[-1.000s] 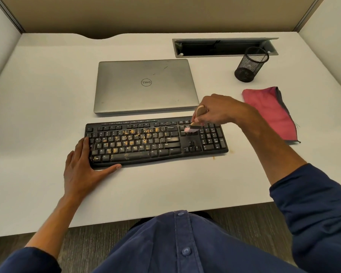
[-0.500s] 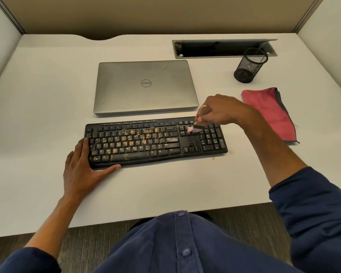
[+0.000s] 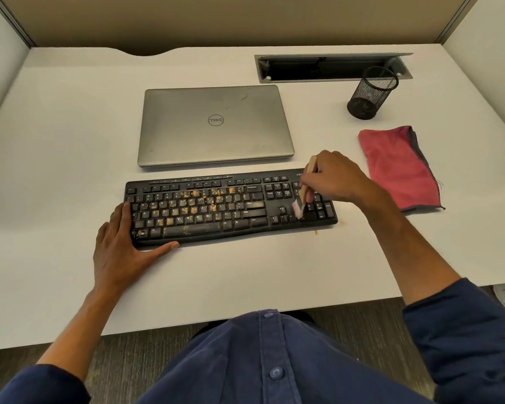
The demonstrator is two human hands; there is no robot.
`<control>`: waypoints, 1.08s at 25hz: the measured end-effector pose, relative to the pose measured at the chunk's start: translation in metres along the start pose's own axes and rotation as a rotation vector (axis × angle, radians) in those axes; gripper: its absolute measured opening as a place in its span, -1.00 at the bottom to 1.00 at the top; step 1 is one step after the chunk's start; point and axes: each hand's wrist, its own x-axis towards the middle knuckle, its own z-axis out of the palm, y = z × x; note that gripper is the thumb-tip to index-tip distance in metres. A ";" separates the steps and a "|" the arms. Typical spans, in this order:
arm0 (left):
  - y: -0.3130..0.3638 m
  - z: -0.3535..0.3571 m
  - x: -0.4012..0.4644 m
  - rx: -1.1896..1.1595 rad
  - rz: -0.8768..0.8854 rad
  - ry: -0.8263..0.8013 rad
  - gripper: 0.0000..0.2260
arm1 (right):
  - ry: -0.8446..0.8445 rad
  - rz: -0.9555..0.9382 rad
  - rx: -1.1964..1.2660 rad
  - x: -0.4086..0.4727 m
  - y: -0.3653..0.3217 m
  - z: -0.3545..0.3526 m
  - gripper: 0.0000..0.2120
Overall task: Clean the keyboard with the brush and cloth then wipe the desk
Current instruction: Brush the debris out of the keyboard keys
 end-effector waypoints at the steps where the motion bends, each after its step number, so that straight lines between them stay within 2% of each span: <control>1: 0.000 0.000 0.000 0.000 0.001 -0.002 0.13 | 0.048 -0.016 0.016 -0.001 -0.002 0.003 -0.79; 3: 0.002 0.000 0.000 0.000 0.011 -0.003 0.12 | 0.069 -0.032 0.062 -0.004 -0.004 0.006 -0.79; 5: 0.002 0.000 0.001 0.002 0.011 0.000 0.12 | -0.038 -0.039 0.073 -0.007 -0.005 0.006 -0.80; 7: 0.002 0.000 0.000 0.001 0.008 -0.003 0.12 | -0.073 -0.048 0.015 -0.008 -0.007 0.004 -0.81; 10: 0.002 -0.001 0.000 -0.002 0.005 -0.002 0.13 | -0.030 -0.074 -0.024 -0.008 -0.010 0.002 -0.83; 13: 0.002 -0.001 0.000 0.000 0.004 -0.002 0.13 | -0.115 -0.053 -0.113 -0.009 -0.008 -0.002 -0.83; 16: 0.002 0.000 0.000 -0.005 -0.005 -0.004 0.14 | -0.015 -0.038 -0.067 -0.011 -0.003 -0.005 -0.78; 20: 0.002 0.000 0.000 -0.005 -0.008 0.001 0.14 | -0.088 -0.003 -0.054 -0.025 -0.001 0.003 -0.78; 23: 0.002 0.000 0.001 -0.002 0.005 0.001 0.14 | 0.039 0.020 -0.029 -0.032 0.000 0.008 -0.79; 26: 0.000 0.000 0.000 -0.001 -0.003 -0.004 0.15 | -0.013 0.021 0.029 -0.034 -0.004 0.009 -0.81; 27: 0.001 -0.001 0.000 -0.002 -0.003 -0.009 0.16 | 0.017 0.016 0.075 -0.033 -0.006 0.009 -0.81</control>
